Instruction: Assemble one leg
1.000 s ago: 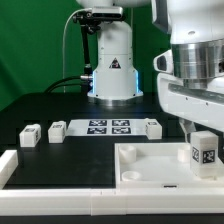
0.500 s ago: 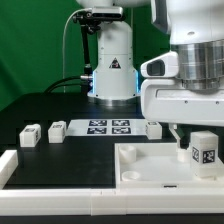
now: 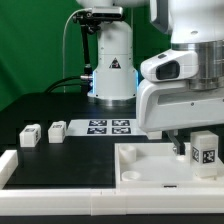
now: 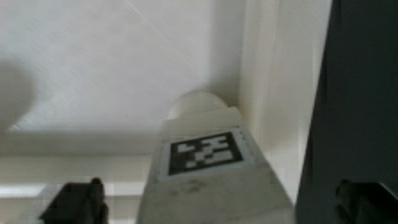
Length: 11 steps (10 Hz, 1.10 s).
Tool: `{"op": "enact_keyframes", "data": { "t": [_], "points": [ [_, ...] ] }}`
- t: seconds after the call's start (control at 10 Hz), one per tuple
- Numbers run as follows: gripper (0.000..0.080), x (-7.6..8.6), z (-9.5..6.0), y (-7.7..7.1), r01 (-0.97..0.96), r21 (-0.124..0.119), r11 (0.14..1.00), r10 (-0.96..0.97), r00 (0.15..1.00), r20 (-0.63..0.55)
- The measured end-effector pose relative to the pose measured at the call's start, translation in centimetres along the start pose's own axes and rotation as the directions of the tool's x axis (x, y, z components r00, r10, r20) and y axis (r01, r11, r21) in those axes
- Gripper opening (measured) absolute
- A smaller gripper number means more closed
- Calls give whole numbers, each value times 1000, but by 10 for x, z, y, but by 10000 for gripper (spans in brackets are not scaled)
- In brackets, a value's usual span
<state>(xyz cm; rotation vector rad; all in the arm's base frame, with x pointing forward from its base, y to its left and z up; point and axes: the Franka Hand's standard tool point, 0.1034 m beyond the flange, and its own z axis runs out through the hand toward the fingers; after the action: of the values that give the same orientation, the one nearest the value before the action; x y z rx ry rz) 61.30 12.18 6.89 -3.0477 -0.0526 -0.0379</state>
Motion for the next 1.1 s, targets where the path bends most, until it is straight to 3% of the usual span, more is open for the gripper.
{"op": "enact_keyframes", "data": {
  "t": [0.1,0.3,0.6,0.7,1.0,1.1],
  "points": [
    [636,0,0,0,-1,0,1000,1,1000,0],
    [286,0,0,1,-1,0,1000,1,1000,0],
    [291,0,0,1,-34,0,999,34,999,0],
    [291,1,0,1,-203,13,979,203,979,-2],
    [291,1,0,1,-618,9,786,618,786,-1],
    [291,1,1,1,-735,9,678,735,678,3]
  ]
}}
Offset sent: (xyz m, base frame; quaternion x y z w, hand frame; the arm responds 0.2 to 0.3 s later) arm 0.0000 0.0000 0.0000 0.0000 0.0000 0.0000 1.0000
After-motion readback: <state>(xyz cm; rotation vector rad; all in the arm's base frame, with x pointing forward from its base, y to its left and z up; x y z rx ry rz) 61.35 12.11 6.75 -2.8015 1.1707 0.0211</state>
